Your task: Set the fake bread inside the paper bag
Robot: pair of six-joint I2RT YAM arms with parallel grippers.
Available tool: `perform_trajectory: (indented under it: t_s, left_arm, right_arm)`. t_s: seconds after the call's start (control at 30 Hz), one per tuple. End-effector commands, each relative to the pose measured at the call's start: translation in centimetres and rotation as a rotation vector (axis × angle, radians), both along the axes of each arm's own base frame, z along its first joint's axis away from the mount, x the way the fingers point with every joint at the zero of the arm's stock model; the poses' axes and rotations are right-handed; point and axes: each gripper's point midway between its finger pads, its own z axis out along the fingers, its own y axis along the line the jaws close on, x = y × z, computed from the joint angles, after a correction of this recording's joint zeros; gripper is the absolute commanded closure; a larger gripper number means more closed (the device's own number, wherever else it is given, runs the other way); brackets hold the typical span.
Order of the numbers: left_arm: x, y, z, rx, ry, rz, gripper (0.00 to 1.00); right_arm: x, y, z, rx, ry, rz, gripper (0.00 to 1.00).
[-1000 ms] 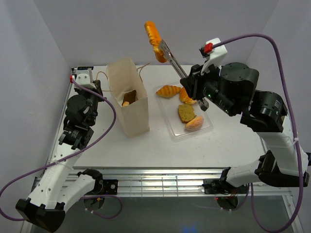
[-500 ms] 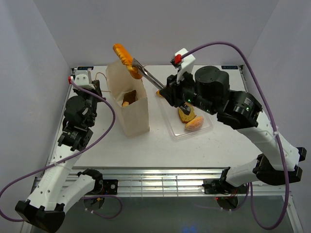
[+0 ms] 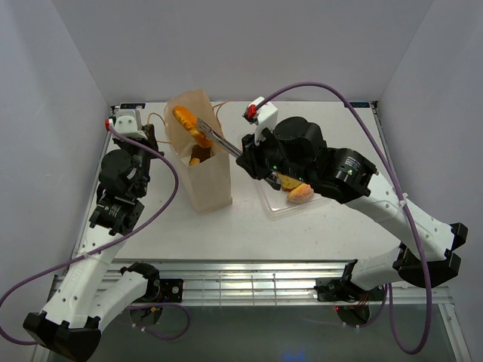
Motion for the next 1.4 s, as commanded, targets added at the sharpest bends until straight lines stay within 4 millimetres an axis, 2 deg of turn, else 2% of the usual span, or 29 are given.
perform_trajectory:
  t_s: [0.0,0.07,0.33,0.53,0.63,0.7,0.73,0.8,0.93,1.03,1.07,1.17,1.2,1.27,1.3,1.37]
  left_arm:
    - [-0.4,0.1,0.4,-0.013,-0.016,-0.005,1.00]
    - [-0.5,0.1,0.5,-0.014,-0.018,-0.007,1.00]
    - [-0.5,0.1,0.5,-0.014,-0.018,-0.005,1.00]
    - [-0.5,0.1,0.5,-0.014,-0.017,-0.004,1.00]
    - [-0.5,0.2,0.5,-0.014,-0.016,-0.001,1.00]
    - [-0.4,0.2,0.5,-0.014,-0.016,0.001,1.00]
    - [-0.4,0.2,0.5,-0.014,-0.016,0.002,1.00]
    - [-0.4,0.2,0.4,-0.012,-0.014,0.001,1.00]
    - [-0.4,0.3,0.4,-0.012,-0.014,0.009,1.00]
    - [-0.4,0.4,0.4,-0.013,-0.015,0.013,1.00]
    - [-0.5,0.5,0.5,-0.013,-0.017,0.013,1.00]
    - [-0.6,0.5,0.6,-0.014,-0.020,0.013,1.00]
    - [-0.6,0.5,0.7,-0.015,-0.021,0.012,1.00]
    - [-0.5,0.4,0.5,-0.013,-0.018,0.010,1.00]
    - [-0.6,0.4,0.6,-0.014,-0.020,0.010,1.00]
    - [-0.5,0.4,0.5,-0.013,-0.017,0.009,1.00]
  right_arm:
    - [0.2,1.1,4.3,0.150,-0.069,0.005,0.73]
    - [0.3,1.2,4.4,0.148,-0.069,0.002,0.64]
    - [0.1,0.5,5.3,0.149,-0.080,-0.002,0.63]
    - [0.0,-1.2,6.3,0.173,-0.101,-0.036,0.63]
    - [0.0,-2.7,6.7,0.189,-0.114,-0.082,0.63]
    - [-0.2,-4.5,7.4,0.210,-0.129,-0.119,0.62]
    - [0.2,-5.1,6.7,0.193,-0.133,-0.157,0.61]
    - [0.1,-7.3,7.3,0.215,-0.154,-0.215,0.60]
    - [0.0,-10.1,6.7,0.221,-0.165,-0.289,0.60]
    - [-0.1,-11.8,5.2,0.214,-0.154,-0.345,0.59]
    - [0.1,-11.9,3.5,0.183,-0.139,-0.360,0.58]
    - [0.4,-12.8,1.4,0.167,-0.108,-0.411,0.57]
    - [0.7,-12.8,-0.6,0.129,-0.090,-0.421,0.57]
    - [1.3,-13.5,-2.4,0.102,-0.063,-0.459,0.55]
    - [1.4,-13.5,-4.2,0.064,-0.038,-0.455,0.55]
    - [2.4,-14.9,-6.3,0.027,0.005,-0.511,0.55]
